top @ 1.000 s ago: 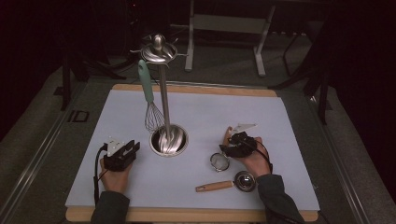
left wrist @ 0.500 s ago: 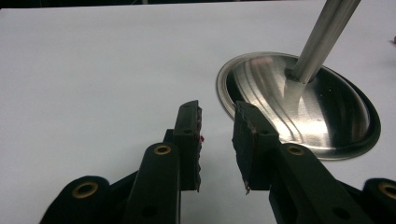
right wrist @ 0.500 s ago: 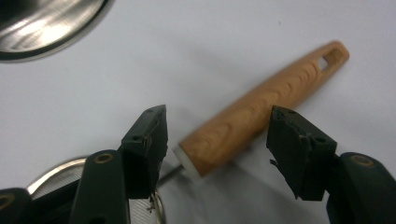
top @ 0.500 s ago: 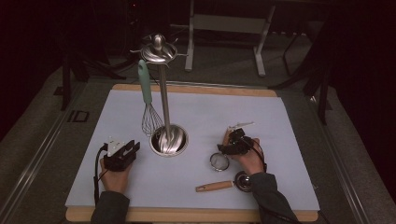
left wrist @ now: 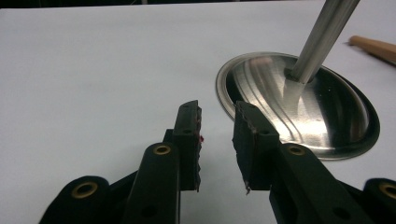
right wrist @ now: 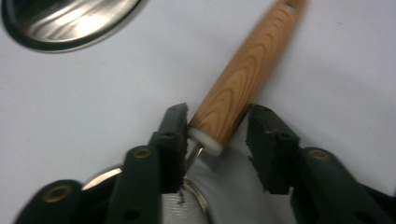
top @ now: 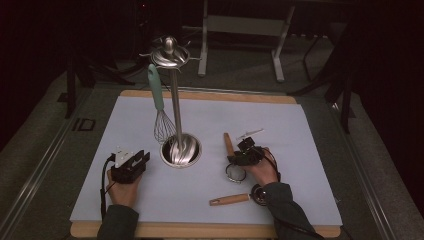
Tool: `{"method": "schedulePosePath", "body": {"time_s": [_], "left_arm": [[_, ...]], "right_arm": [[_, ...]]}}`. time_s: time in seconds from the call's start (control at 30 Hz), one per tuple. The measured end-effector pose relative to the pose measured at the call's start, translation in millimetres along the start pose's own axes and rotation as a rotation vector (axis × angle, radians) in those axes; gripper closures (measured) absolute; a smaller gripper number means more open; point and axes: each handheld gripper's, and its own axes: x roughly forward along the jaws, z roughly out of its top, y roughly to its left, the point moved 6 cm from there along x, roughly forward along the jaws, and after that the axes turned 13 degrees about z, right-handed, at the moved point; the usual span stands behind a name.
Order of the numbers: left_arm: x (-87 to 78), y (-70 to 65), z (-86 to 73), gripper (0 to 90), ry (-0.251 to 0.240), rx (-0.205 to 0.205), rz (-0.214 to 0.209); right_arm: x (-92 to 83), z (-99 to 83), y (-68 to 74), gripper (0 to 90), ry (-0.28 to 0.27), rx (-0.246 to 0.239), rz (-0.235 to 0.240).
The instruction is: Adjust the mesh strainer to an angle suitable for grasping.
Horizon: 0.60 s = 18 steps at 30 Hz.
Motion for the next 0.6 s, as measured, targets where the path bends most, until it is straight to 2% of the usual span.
{"method": "schedulePosePath", "body": {"time_s": [0.1,0.13,0.2,0.37,0.53,0.6], "left_arm": [[0.0,0.1,0.0,71.4,0.001,0.001,0.0],[0.0,0.1,0.0,71.4,0.001,0.001,0.0],[-0.1,0.1,-0.1,71.4,0.001,0.001,-0.001],[0.0,0.2,-0.1,71.4,0.001,-0.001,0.0],[0.0,0.3,0.0,71.2,0.001,-0.002,0.0],[0.0,0.4,-0.1,71.1,0.001,-0.002,0.0]], "right_arm": [[2.1,1.5,3.8,63.7,0.012,-0.016,0.011],[4.0,3.3,7.8,65.5,0.026,-0.042,0.018],[5.9,4.5,11.9,66.8,0.041,-0.062,0.026],[11.4,6.7,22.8,68.0,0.081,-0.103,0.075],[12.5,13.8,26.6,63.9,0.077,-0.077,0.138],[12.9,16.6,27.1,61.8,0.098,-0.058,0.158]]}}
